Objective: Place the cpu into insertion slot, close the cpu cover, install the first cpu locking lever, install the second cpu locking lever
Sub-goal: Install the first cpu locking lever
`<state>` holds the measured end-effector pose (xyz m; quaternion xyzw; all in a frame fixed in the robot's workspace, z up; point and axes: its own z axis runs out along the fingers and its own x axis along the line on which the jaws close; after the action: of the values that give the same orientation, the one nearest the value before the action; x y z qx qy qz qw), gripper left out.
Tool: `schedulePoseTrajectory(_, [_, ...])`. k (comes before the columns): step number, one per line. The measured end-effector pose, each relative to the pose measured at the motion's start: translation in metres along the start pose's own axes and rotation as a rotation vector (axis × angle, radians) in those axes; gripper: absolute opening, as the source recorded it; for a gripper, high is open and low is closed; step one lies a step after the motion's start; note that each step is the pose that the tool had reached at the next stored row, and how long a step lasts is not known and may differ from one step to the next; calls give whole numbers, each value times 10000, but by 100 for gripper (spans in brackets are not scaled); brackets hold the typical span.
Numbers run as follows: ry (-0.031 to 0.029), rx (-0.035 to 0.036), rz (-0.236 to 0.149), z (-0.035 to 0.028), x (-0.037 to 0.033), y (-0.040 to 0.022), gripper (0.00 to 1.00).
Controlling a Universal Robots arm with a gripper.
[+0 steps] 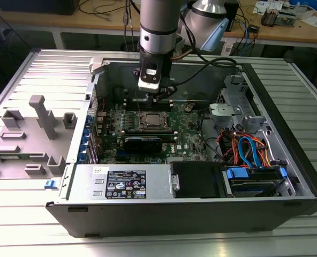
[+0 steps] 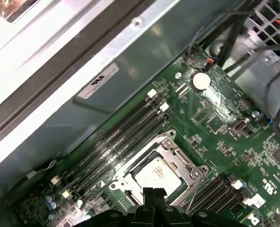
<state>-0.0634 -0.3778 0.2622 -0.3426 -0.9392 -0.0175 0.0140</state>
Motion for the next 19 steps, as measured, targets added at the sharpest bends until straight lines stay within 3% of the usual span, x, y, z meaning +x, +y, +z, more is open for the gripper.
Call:
schedulePoseTrajectory(2, [9, 15, -402, 0, 0, 0, 11])
schedulePoseTrajectory(7, [44, 71, -1871, 1, 0, 0, 11])
schedulePoseTrajectory(10, [55, 94, -2484, 0, 0, 0, 11])
schedulePoseTrajectory(13, [41, 93, -2819, 0, -1, 0, 11])
schedulePoseTrajectory(19, [24, 85, -2965, 1, 0, 0, 11])
